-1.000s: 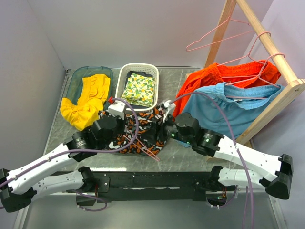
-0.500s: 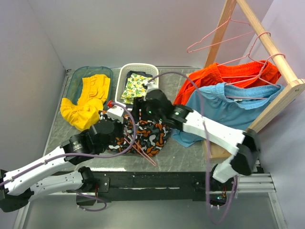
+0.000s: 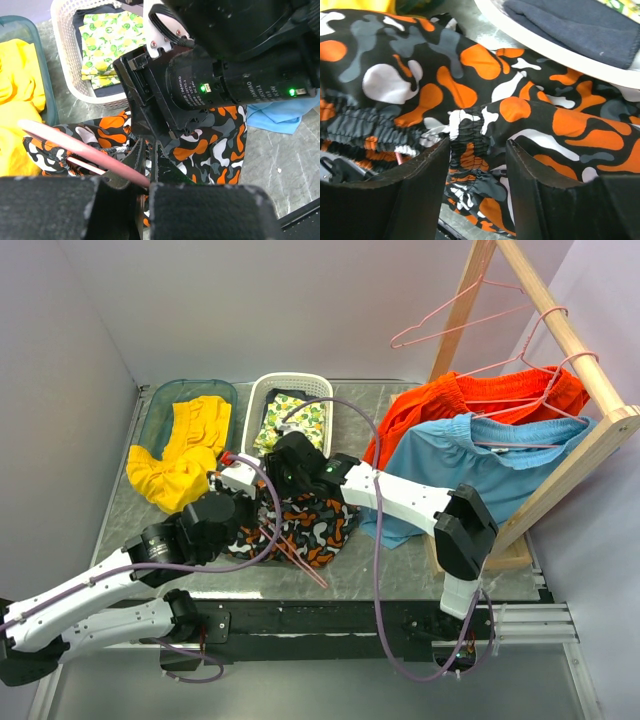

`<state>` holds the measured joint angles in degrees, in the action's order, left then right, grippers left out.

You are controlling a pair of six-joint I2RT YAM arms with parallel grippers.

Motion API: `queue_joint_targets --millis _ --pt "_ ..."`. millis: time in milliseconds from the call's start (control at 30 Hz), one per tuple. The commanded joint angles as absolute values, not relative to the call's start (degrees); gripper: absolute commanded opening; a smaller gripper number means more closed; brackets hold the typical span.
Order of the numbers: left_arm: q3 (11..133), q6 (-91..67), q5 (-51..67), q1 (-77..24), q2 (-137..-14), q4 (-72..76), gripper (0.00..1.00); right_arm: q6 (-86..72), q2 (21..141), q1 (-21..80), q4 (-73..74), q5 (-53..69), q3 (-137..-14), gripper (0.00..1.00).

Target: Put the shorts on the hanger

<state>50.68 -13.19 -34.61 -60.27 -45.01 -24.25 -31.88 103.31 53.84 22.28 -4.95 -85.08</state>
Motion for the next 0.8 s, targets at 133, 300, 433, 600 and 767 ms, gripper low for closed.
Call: queue_joint_targets --millis 133,300,433,600,767 --pt "51.4 -12.2 -38.1 -60.6 -44.3 -21.0 0.01 -31.8 102.1 54.0 21.8 -9.9 -84.6 0.35" --pt "53.4 -12.1 -43.2 -60.6 -45.3 -20.3 0.01 -31.9 97.1 54.1 21.3 -11.7 -79.7 0.00" --pt "54.8 -11.6 -46.6 -60.6 -45.7 -19.2 0.01 -32.2 90.9 54.1 20.7 -13.9 -74.6 0.00" --pt "56.5 -11.4 -48.9 -60.6 -46.4 -17.6 0.01 -32.5 81.6 54.8 20.2 -14.8 -68.7 0.00" --pt "58.0 -10.2 -54.2 -60.6 -47.6 -14.7 0.01 -33.6 74.7 56.2 21.8 -18.1 -65.3 0.00"
